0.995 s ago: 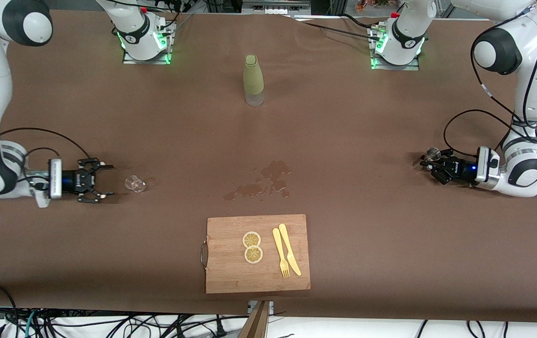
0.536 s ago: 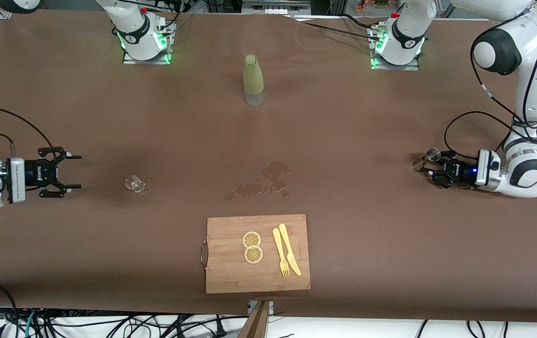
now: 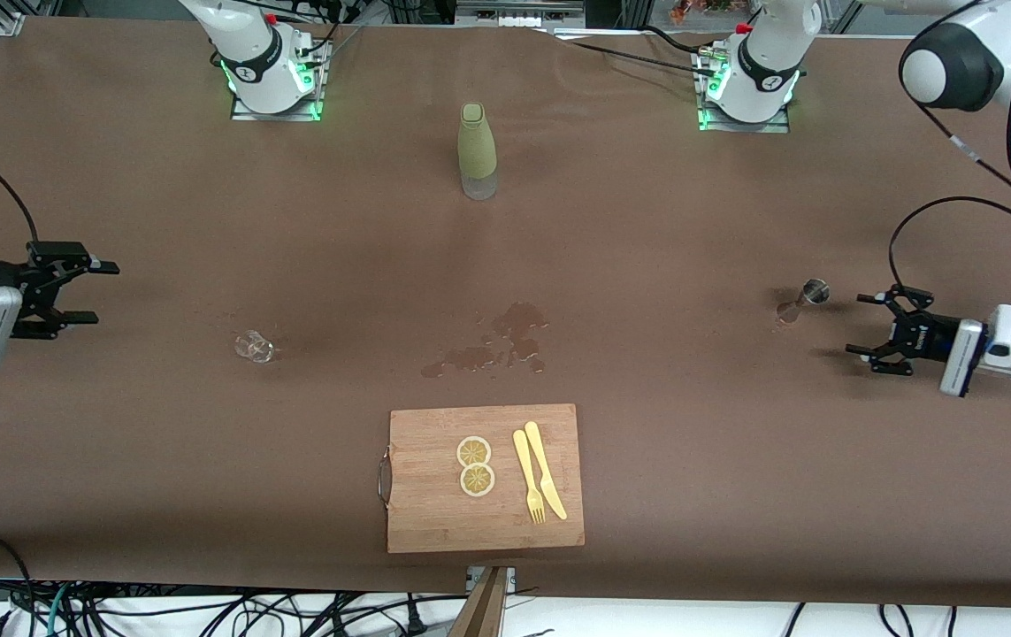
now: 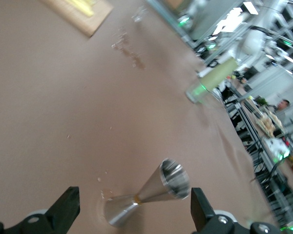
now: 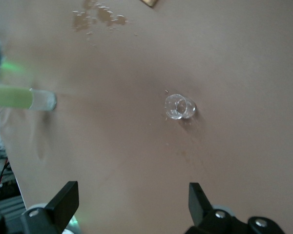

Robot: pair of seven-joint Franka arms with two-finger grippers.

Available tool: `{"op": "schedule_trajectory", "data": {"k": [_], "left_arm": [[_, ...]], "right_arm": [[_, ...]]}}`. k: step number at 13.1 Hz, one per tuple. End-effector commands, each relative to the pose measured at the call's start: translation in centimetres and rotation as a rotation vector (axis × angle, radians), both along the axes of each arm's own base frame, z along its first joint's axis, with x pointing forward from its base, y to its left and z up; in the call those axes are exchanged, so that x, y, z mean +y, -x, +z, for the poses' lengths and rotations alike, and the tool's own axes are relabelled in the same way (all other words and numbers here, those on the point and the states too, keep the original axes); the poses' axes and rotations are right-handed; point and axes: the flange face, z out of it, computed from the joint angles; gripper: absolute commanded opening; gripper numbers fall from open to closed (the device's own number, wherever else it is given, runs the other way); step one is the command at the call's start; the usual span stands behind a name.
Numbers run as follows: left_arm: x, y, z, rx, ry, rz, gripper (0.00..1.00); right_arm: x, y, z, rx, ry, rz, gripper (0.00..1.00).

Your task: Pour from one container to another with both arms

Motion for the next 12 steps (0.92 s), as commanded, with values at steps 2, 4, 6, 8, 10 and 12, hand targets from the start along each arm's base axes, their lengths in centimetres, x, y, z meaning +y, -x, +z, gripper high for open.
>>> {"op": "schedule_trajectory", "data": {"k": [2,4,6,8,10,12], "left_arm": [[-2.8,-2.0,9.9,0.187,-0.329,0.108,1.0],[-5.2,-2.7,15.9,0.228,-0.51,0.187,1.0],[-7.9,-3.2,21.3,0.21,-0.667,0.257,1.0],[-10.0,-3.2,26.5,0.084,-0.8,0.254,1.0],[-11.8,-2.7,30.0,0.01,-0.902,0.228,1.0],[-12.3,-2.8,33.1,-0.094,-0.931,0.274,1.0]], "right_arm": [[5.5,3.0,6.2,0.039,0.303,-0.219,1.0],[8.0,3.8,8.1,0.06,0.42,-0.373,1.0],[9.2,5.4,9.8,0.027,0.529,-0.524,1.0],[8.6,7.6,10.7,-0.005,0.558,-0.634,1.0],[6.4,8.8,11.1,-0.042,0.566,-0.667,1.0],[6.1,8.8,11.4,-0.05,0.568,-0.676,1.0]]}}
